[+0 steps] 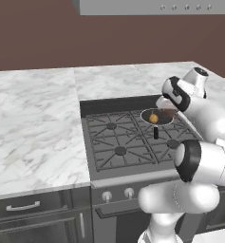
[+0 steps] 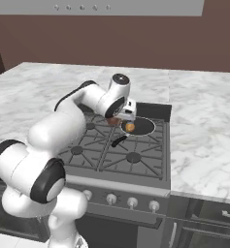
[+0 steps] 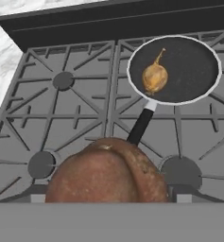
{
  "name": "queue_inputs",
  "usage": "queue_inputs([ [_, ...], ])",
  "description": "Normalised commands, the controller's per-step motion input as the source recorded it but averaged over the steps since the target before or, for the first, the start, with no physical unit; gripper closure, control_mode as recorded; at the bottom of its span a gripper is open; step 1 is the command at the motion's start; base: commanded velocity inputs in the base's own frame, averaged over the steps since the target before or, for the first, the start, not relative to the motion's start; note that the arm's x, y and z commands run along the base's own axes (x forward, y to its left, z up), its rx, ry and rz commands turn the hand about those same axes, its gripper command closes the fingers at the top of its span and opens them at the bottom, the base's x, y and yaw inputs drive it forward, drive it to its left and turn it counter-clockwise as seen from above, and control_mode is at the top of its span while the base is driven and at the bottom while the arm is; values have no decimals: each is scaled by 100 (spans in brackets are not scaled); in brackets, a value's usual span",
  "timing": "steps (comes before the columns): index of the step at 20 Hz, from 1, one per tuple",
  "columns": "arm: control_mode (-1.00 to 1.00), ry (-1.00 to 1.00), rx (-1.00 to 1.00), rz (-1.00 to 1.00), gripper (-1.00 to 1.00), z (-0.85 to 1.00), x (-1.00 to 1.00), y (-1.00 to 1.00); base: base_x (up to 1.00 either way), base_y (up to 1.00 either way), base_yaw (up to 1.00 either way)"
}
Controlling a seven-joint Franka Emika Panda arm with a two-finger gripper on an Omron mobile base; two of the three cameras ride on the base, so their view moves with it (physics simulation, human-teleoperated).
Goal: Put the onion and potato in the pan. Then turn on the rear right burner and set the heat to medium.
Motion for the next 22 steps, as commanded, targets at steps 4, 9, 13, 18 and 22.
queue_inputs([
  [4,-100,6,0,0,100,0,46,-98,0,0,0],
  [9,-100,11,0,0,100,-23,35,-49,0,0,0],
  [13,-100,12,0,0,100,-60,40,0,0,0,0],
  [18,-100,15,-2,0,100,-36,54,0,0,0,0],
  [22,-100,8,0,0,100,-39,33,0,0,0,0],
])
